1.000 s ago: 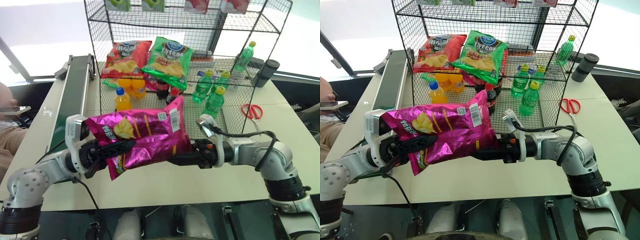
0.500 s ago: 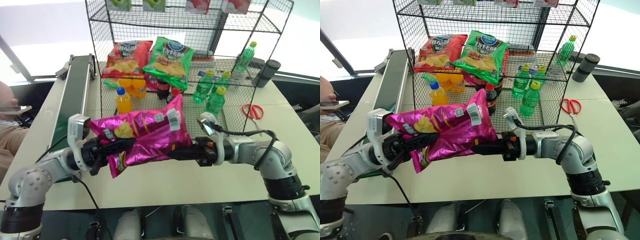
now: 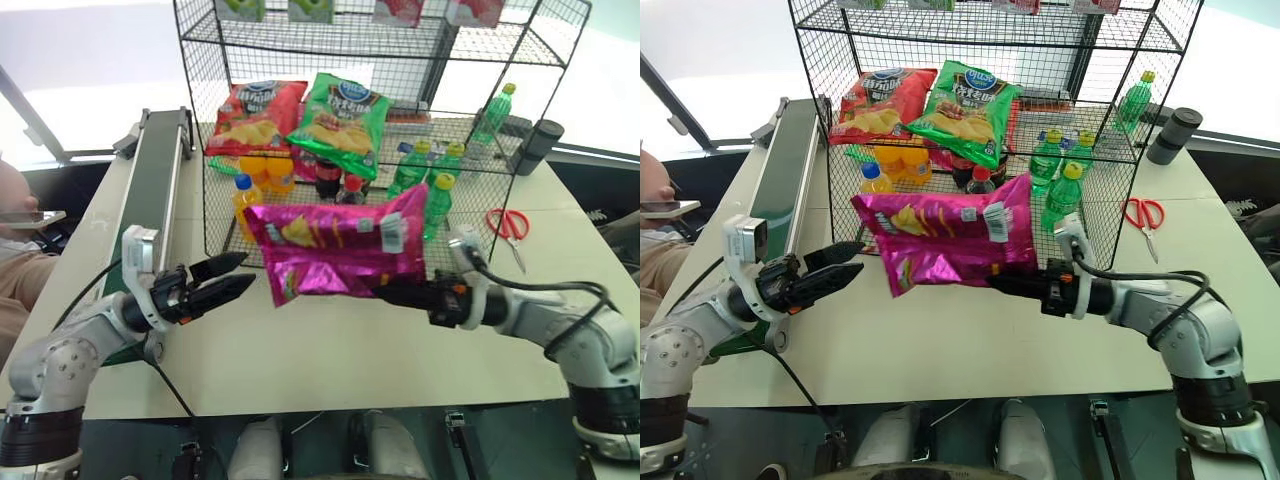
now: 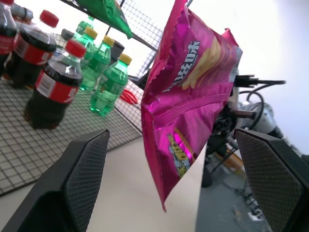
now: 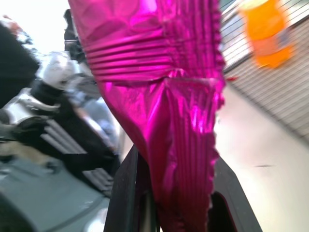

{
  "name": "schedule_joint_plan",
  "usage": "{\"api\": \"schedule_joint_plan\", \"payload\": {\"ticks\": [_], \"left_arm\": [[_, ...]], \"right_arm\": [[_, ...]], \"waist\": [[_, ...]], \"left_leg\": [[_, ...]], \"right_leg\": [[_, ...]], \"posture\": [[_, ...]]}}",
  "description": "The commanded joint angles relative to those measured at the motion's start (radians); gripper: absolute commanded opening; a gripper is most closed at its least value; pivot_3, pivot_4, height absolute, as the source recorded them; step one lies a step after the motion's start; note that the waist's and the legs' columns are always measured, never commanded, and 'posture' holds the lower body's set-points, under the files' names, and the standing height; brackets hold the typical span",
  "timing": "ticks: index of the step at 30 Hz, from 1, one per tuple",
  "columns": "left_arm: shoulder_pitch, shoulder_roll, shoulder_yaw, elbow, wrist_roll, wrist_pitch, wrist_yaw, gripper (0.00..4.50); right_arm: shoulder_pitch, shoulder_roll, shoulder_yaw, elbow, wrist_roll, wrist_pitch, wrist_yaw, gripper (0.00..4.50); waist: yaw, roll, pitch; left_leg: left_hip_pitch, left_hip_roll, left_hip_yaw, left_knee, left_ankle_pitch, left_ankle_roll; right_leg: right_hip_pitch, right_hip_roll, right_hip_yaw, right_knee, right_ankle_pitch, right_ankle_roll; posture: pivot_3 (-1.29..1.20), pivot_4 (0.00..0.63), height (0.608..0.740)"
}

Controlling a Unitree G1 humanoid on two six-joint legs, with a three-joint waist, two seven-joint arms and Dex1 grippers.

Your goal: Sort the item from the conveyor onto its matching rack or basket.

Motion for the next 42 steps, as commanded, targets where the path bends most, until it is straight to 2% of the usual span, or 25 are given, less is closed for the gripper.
{"api": "schedule_joint_plan", "payload": {"ticks": [1,3,7,12,17,20,22,26,30,36,42], "left_arm": [[-0.026,-0.036,-0.024,-0.019,0.093,-0.113,-0.002,4.50],[-0.049,-0.066,-0.047,-0.009,0.110,-0.132,0.002,4.50],[-0.105,-0.108,-0.094,0.047,0.184,-0.193,-0.009,4.50],[-0.190,-0.139,-0.136,0.110,0.269,-0.274,-0.023,4.50],[-0.210,-0.176,-0.155,0.103,0.302,-0.312,-0.009,4.50],[-0.205,-0.197,-0.154,0.070,0.313,-0.330,0.018,4.50],[-0.202,-0.214,-0.149,0.045,0.307,-0.332,0.040,4.50],[-0.188,-0.238,-0.154,-0.011,0.296,-0.334,0.069,4.50],[-0.181,-0.263,-0.163,-0.042,0.299,-0.337,0.100,4.50],[-0.156,-0.287,-0.189,-0.068,0.312,-0.339,0.124,4.50],[-0.153,-0.281,-0.203,-0.047,0.340,-0.367,0.115,4.50]], "right_arm": [[0.035,-0.003,-0.198,-0.121,-0.018,-0.144,-0.075,0.11],[0.030,0.013,-0.268,-0.135,-0.033,-0.207,-0.126,0.11],[-0.017,0.013,-0.323,-0.105,-0.162,-0.372,-0.205,0.11],[-0.003,-0.052,-0.264,-0.001,-0.530,-0.719,-0.206,0.11],[-0.038,-0.125,-0.198,0.147,-0.860,-1.068,-0.280,0.11],[-0.052,-0.172,-0.152,0.223,-1.036,-1.184,-0.354,0.11],[-0.052,-0.213,-0.121,0.275,-1.183,-1.218,-0.425,0.11],[-0.091,-0.237,-0.062,0.360,-1.289,-1.282,-0.502,0.11],[-0.174,-0.226,-0.014,0.428,-1.389,-1.231,-0.604,0.11],[-0.296,-0.209,0.082,0.554,-1.482,-1.159,-0.687,0.11],[-0.461,-0.166,0.181,0.755,-1.508,-1.116,-0.732,0.11]], "waist": [[0.005,0.000,0.000],[0.007,0.000,0.000],[0.004,0.000,0.000],[0.001,0.000,0.000],[-0.001,0.001,0.000],[-0.002,0.000,0.000],[-0.001,0.000,0.000],[0.000,0.000,0.001],[-0.003,0.000,0.001],[-0.003,0.000,0.001],[-0.007,0.000,0.001]], "left_leg": [[-0.001,0.000,0.000,0.000,0.000,0.000],[-0.001,0.000,0.000,0.000,0.000,0.000],[-0.001,-0.001,0.000,0.000,0.000,0.001],[0.000,0.000,0.000,0.000,0.000,0.001],[0.000,-0.001,0.002,0.000,0.000,0.000],[0.001,0.000,0.002,0.000,0.001,-0.001],[0.001,0.000,0.002,0.000,0.005,-0.007],[0.001,0.000,0.002,0.000,0.005,-0.008],[0.002,0.000,0.002,0.000,0.006,-0.009],[0.002,0.000,0.001,0.000,0.006,-0.010],[0.002,0.000,0.001,0.000,0.006,-0.010]], "right_leg": [[0.000,0.000,0.000,0.000,0.000,0.000],[0.000,0.000,0.000,-0.001,0.000,0.000],[0.000,0.000,0.000,-0.001,0.000,0.000],[0.000,0.002,0.000,0.000,0.000,0.000],[0.000,0.001,0.001,0.000,0.000,0.001],[0.000,0.001,0.001,0.000,0.000,0.001],[0.001,0.001,0.001,0.000,0.000,0.001],[0.001,0.001,0.001,0.000,0.000,0.001],[0.001,0.001,0.002,0.000,0.000,0.001],[0.002,0.002,0.001,0.001,0.000,0.001],[0.002,0.002,0.001,0.001,0.000,0.001]], "posture": [[0.00,0.150,0.740],[0.00,0.150,0.740],[0.00,0.150,0.740],[0.00,0.150,0.740],[0.00,0.150,0.740],[0.00,0.150,0.740],[0.00,0.150,0.740],[0.00,0.150,0.740],[0.00,0.150,0.740],[0.00,0.150,0.740],[0.00,0.150,0.740]]}}
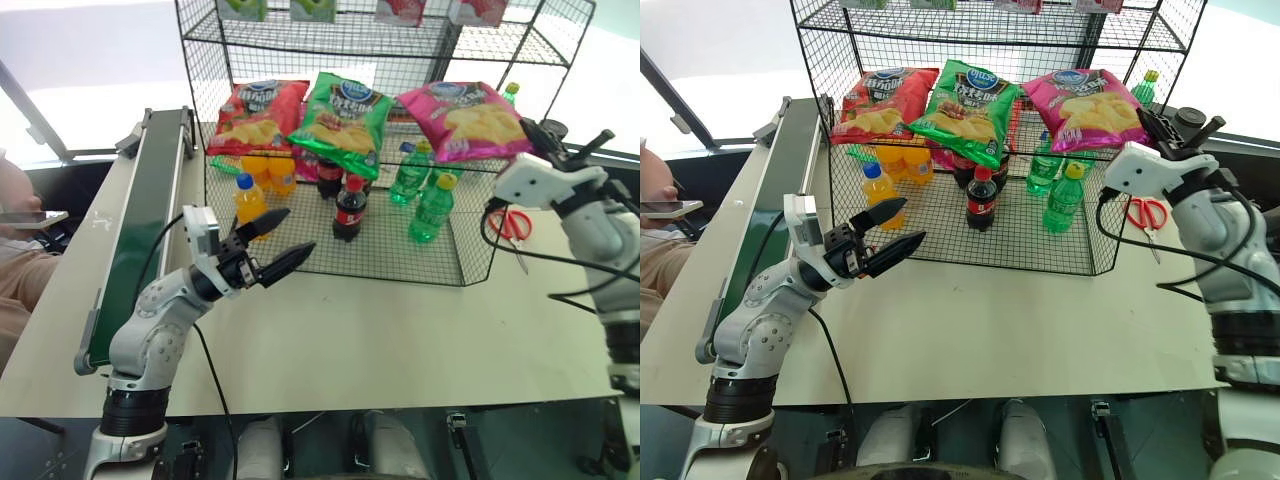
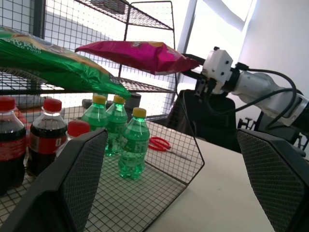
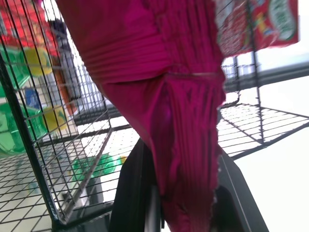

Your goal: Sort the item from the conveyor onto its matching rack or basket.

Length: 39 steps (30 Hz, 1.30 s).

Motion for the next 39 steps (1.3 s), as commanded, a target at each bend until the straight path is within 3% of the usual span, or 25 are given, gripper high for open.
{"api": "schedule_joint_plan", "payload": {"ticks": [1,7,9,11,16,24,31,39], "left_arm": [[-0.006,0.006,0.003,-0.009,0.015,-0.040,-0.011,4.50],[0.026,0.006,0.004,-0.009,0.022,-0.059,-0.015,4.50],[0.039,0.004,-0.001,-0.019,0.026,-0.063,-0.009,4.50],[0.045,0.002,-0.005,-0.027,0.028,-0.064,-0.003,4.50],[0.053,-0.004,-0.012,-0.039,0.037,-0.067,0.012,4.50],[0.053,-0.004,-0.034,-0.031,0.057,-0.083,0.017,4.50],[0.049,-0.006,-0.055,-0.035,0.071,-0.082,0.023,4.50],[0.053,0.002,-0.064,-0.036,0.088,-0.093,0.025,4.50]], "right_arm": [[-0.103,0.005,0.025,0.084,-0.001,0.009,-0.037,0.11],[-0.142,0.010,0.053,0.160,0.036,-0.006,-0.034,0.11],[-0.156,0.011,0.052,0.173,0.060,-0.003,-0.013,1.14],[-0.164,0.005,0.054,0.177,0.070,0.005,0.003,1.87],[-0.182,-0.013,0.023,0.155,0.221,0.082,0.200,4.40],[-0.160,-0.050,-0.017,0.015,0.436,0.279,0.488,4.47],[-0.140,-0.027,-0.061,-0.110,0.575,0.479,0.580,4.47],[-0.087,0.012,-0.089,-0.188,0.662,0.437,0.603,4.47]], "waist": [[-0.001,0.000,0.000],[0.001,0.000,0.000],[-0.001,0.000,0.000],[-0.002,0.000,0.000],[-0.003,0.000,0.000],[0.007,0.000,0.000],[0.004,0.001,0.000],[0.004,0.001,0.000]], "left_leg": [[0.000,0.000,0.000,0.000,0.000,0.000],[0.000,0.000,0.000,0.000,0.000,0.000],[0.000,0.000,0.000,0.000,0.000,0.000],[0.000,0.000,0.000,0.000,0.000,0.000],[0.001,0.000,0.000,0.000,0.000,0.000],[0.000,0.000,-0.001,0.001,-0.001,0.002],[0.000,0.000,-0.001,0.001,-0.004,0.006],[0.000,0.000,-0.001,0.001,-0.005,0.009]], "right_leg": [[0.000,0.000,0.000,0.000,0.000,0.000],[0.000,0.000,0.000,0.000,0.000,0.000],[0.000,0.000,0.000,-0.001,0.000,0.000],[0.000,0.000,0.000,0.000,0.000,0.000],[0.002,0.000,0.000,0.000,0.000,0.000],[0.002,-0.001,-0.001,-0.001,0.000,0.000],[0.001,-0.001,-0.001,0.000,0.000,0.000],[0.001,-0.001,-0.001,0.000,0.000,0.000]], "posture": [[0.00,0.150,0.740],[0.00,0.150,0.740],[0.00,0.150,0.740],[0.00,0.150,0.740],[0.00,0.150,0.740],[0.00,0.150,0.740],[0.00,0.150,0.740],[0.00,0.150,0.740]]}}
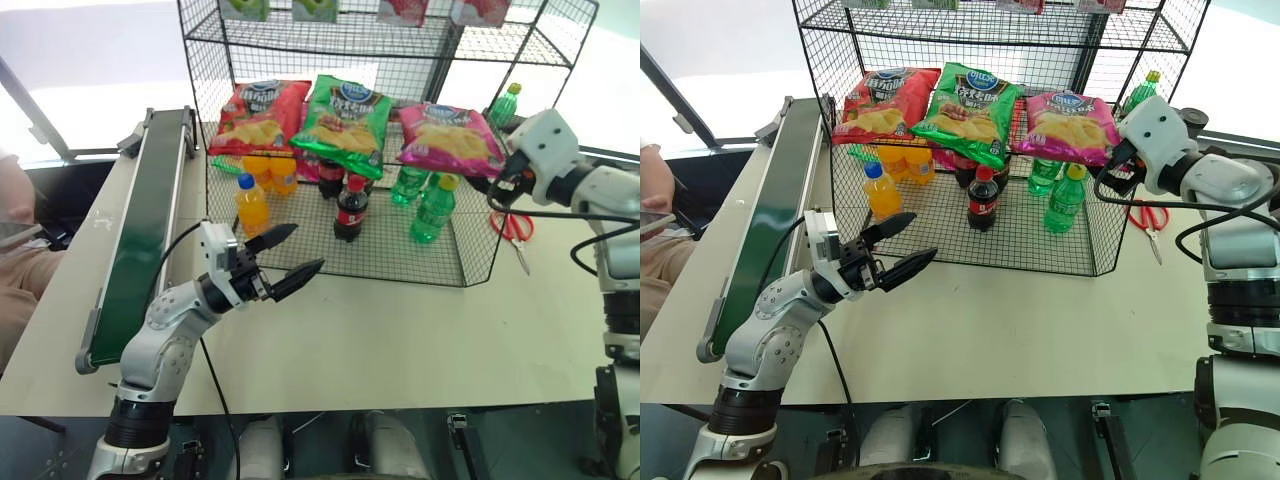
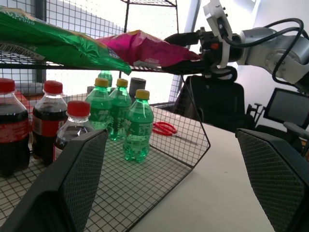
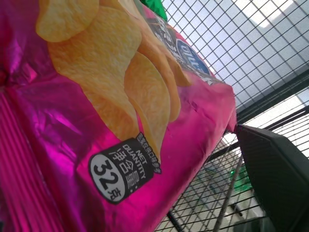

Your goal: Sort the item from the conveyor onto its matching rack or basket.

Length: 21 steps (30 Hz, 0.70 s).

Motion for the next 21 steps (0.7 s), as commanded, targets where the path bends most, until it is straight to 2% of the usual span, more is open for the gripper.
{"api": "schedule_joint_plan", "payload": {"ticks": [1,6,7,9,14,17,21], "left_arm": [[-0.001,0.003,0.000,-0.032,0.013,-0.027,0.002,4.50],[0.004,0.003,-0.002,-0.034,0.020,-0.032,0.005,4.50],[0.006,0.003,-0.003,-0.037,0.022,-0.032,0.006,4.50],[0.008,0.003,-0.006,-0.038,0.027,-0.034,0.007,4.50],[0.006,0.006,-0.008,-0.037,0.034,-0.039,0.007,4.50],[0.001,0.002,-0.009,-0.036,0.034,-0.038,0.011,4.50],[0.005,0.000,-0.019,-0.037,0.038,-0.040,0.008,4.50]], "right_arm": [[0.013,0.003,-0.046,-0.057,0.045,-0.070,0.004,4.47],[0.027,0.015,-0.039,-0.052,0.043,-0.185,-0.004,4.47],[0.027,0.022,-0.039,-0.051,0.051,-0.194,-0.001,4.08],[0.030,0.020,-0.029,-0.046,0.047,-0.220,0.007,3.73],[0.044,0.015,-0.015,-0.023,0.022,-0.286,0.014,1.53],[0.026,0.001,0.003,0.018,-0.037,-0.348,-0.017,0.06],[-0.021,-0.015,0.037,0.117,-0.142,-0.452,-0.087,0.02]], "waist": [[0.001,0.000,0.000],[0.003,0.000,0.000],[0.002,0.000,0.000],[0.002,0.000,0.000],[0.002,0.000,0.000],[0.002,0.000,0.000],[0.001,0.000,0.000]], "left_leg": [[0.000,0.000,0.000,0.000,0.000,0.000],[0.000,0.000,0.000,0.000,0.000,0.000],[0.000,0.000,0.000,0.000,0.000,0.000],[0.000,0.000,0.000,0.000,0.000,0.000],[0.000,0.000,0.000,0.000,0.000,0.000],[0.000,0.000,0.000,0.000,0.000,0.000],[0.000,0.000,0.000,0.000,0.000,-0.001]], "right_leg": [[0.000,0.000,0.000,0.000,0.000,0.000],[0.000,0.000,0.000,0.000,0.000,0.000],[0.000,0.000,0.000,0.000,0.000,0.000],[0.000,0.000,0.000,0.000,0.000,0.000],[0.000,0.000,0.000,0.000,0.000,0.000],[0.000,0.000,0.000,0.000,0.000,0.000],[0.000,0.000,0.000,0.000,0.000,0.000]], "posture": [[0.00,0.150,0.740],[0.00,0.150,0.740],[0.00,0.150,0.740],[0.00,0.150,0.740],[0.00,0.150,0.740],[0.00,0.150,0.740],[0.00,0.150,0.740]]}}
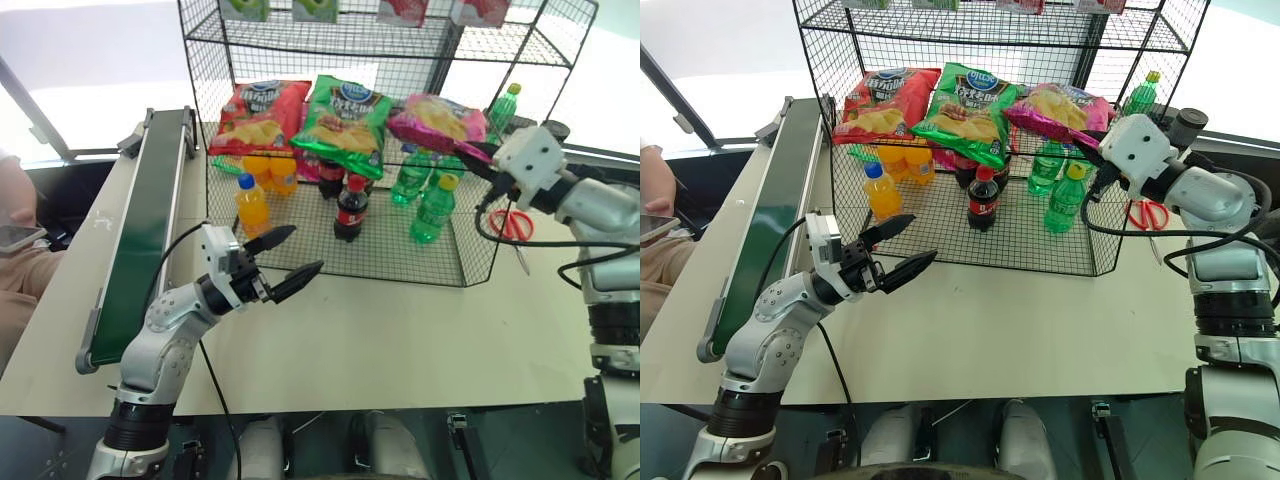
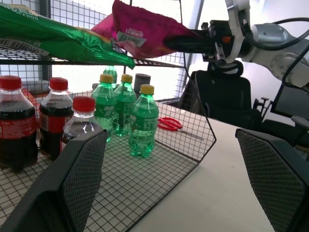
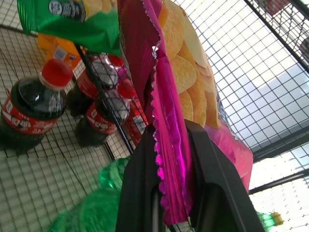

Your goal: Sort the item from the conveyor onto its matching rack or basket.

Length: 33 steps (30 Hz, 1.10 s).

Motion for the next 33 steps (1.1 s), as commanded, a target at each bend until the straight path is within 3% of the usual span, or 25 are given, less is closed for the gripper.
{"api": "schedule_joint_plan", "payload": {"ticks": [1,9,14,15,17,21,23,28,33], "left_arm": [[-0.006,-0.001,-0.013,-0.036,0.008,-0.021,-0.003,4.50],[-0.008,-0.002,-0.013,-0.039,0.008,-0.025,0.003,4.50],[0.005,-0.005,-0.014,-0.053,0.004,-0.023,0.014,4.50],[0.007,-0.005,-0.014,-0.054,0.004,-0.024,0.014,4.50],[0.008,-0.004,-0.014,-0.053,0.006,-0.025,0.014,4.50],[0.005,-0.004,-0.015,-0.049,0.007,-0.027,0.011,4.50],[0.002,-0.004,-0.016,-0.044,0.008,-0.028,0.009,4.50],[0.001,-0.004,-0.023,-0.035,0.008,-0.031,0.001,4.50],[-0.006,0.009,-0.014,-0.019,0.015,-0.042,-0.007,4.50]], "right_arm": [[-0.067,-0.034,0.018,0.073,-0.082,-0.130,-0.052,0.02],[-0.150,-0.071,0.081,0.298,-0.166,-0.411,-0.064,0.02],[-0.201,-0.095,0.079,0.432,-0.158,-0.476,-0.056,0.02],[-0.205,-0.096,0.077,0.441,-0.149,-0.480,-0.049,0.96],[-0.200,-0.093,0.066,0.434,-0.101,-0.470,-0.009,1.75],[-0.137,-0.105,0.043,0.353,0.013,-0.416,0.099,3.80],[-0.099,-0.107,0.020,0.293,0.092,-0.354,0.156,4.47],[0.007,-0.111,-0.061,0.106,0.263,-0.199,0.227,4.47],[0.074,-0.081,-0.174,-0.181,0.519,0.142,0.169,4.47]], "waist": [[-0.001,0.000,0.000],[-0.005,0.000,0.000],[-0.007,0.000,0.000],[-0.006,0.000,0.000],[-0.006,0.000,0.000],[-0.006,0.000,0.000],[-0.004,0.000,0.000],[0.001,0.000,0.000],[0.002,0.000,0.000]], "left_leg": [[0.000,0.000,0.000,0.000,0.000,0.000],[0.000,0.000,0.000,0.000,0.003,-0.006],[0.000,0.000,0.000,0.000,0.004,-0.007],[0.001,0.000,0.000,0.000,0.004,-0.007],[0.001,0.000,0.000,0.000,0.004,-0.007],[0.001,0.000,0.000,0.000,0.004,-0.007],[0.001,0.001,0.000,0.000,0.004,-0.007],[0.001,0.000,0.000,0.000,0.004,-0.006],[0.001,0.001,-0.001,0.000,0.001,-0.002]], "right_leg": [[0.000,0.000,0.000,0.000,0.000,0.000],[0.000,0.000,0.000,0.000,0.000,0.000],[0.000,0.000,0.000,0.000,0.000,0.000],[0.000,0.000,0.000,0.000,0.000,0.000],[0.000,0.000,0.000,0.000,0.000,0.000],[0.001,0.000,0.000,0.000,0.000,0.000],[0.001,0.000,0.000,0.000,0.000,0.000],[0.001,0.000,0.000,0.000,0.000,0.000],[0.001,-0.001,0.000,0.000,0.000,0.000]], "posture": [[0.00,0.150,0.740],[0.00,0.150,0.740],[0.00,0.150,0.740],[0.00,0.150,0.740],[0.00,0.150,0.740],[0.00,0.150,0.740],[0.00,0.150,0.740],[0.00,0.150,0.740],[0.00,0.150,0.740]]}}
